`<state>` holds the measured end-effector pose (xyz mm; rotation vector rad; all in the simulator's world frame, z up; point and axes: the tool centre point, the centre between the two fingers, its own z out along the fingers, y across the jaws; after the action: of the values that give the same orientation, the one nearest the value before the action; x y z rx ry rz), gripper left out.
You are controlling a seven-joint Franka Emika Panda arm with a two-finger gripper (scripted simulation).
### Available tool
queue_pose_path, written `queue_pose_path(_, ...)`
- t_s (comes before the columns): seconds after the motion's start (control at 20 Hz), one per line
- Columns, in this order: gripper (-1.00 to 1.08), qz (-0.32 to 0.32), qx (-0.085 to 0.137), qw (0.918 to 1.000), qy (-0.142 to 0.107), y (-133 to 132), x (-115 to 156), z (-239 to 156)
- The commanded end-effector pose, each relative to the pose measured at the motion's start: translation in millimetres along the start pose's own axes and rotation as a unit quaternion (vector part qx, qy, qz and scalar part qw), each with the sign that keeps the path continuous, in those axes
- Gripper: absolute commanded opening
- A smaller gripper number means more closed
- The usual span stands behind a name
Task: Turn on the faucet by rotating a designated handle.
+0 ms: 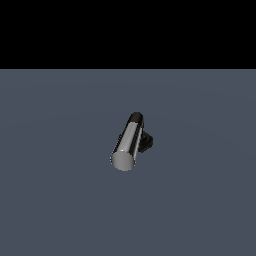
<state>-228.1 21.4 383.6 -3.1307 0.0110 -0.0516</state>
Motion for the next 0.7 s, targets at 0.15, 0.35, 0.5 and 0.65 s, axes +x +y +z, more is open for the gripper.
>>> queue_pose_path(0.15,-1.00,0.008,-0.001,1.0000,-0.003,-7,9,48)
queue_pose_path(0.35,-1.00,0.013,-0.002,0.9999,-0.005,-12,16,81)
queue_pose_path(0.5,-1.00,0.017,-0.002,0.9998,-0.006,-15,21,104)
queue_pose_path(0.65,-1.00,0.021,-0.002,0.9998,-0.007,-18,26,128)
